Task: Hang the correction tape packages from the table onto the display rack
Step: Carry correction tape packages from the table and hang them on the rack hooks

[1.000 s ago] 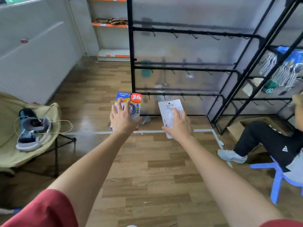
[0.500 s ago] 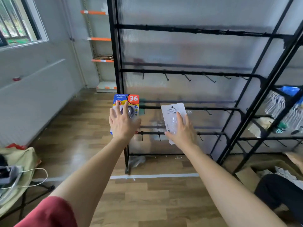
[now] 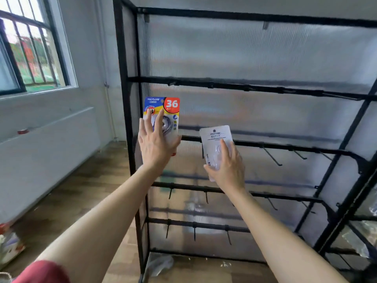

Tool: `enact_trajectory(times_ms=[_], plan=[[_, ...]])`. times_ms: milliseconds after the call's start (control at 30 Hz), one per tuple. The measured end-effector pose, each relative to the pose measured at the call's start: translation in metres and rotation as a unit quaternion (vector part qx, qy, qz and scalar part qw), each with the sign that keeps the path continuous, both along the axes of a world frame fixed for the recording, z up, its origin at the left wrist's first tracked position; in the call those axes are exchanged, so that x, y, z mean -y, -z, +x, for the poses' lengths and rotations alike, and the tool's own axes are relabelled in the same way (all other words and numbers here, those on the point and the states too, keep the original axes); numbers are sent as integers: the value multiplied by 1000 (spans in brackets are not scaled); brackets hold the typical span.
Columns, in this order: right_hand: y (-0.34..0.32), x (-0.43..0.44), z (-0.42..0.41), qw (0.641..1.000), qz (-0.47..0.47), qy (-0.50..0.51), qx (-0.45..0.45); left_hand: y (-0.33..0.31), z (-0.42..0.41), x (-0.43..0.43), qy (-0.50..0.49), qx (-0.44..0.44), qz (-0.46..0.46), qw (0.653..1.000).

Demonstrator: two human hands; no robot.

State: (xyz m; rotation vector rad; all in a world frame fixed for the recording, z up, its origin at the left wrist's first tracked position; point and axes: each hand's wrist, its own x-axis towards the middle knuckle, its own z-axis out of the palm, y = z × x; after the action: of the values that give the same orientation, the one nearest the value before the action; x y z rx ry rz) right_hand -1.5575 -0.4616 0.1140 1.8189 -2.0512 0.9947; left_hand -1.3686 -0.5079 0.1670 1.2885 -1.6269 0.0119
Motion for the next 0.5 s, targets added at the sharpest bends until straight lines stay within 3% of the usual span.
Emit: enact_trajectory(times_ms=[500], plan=[[-29, 112, -18, 996, -52, -58, 42, -28, -15, 95, 1, -8, -55, 998]])
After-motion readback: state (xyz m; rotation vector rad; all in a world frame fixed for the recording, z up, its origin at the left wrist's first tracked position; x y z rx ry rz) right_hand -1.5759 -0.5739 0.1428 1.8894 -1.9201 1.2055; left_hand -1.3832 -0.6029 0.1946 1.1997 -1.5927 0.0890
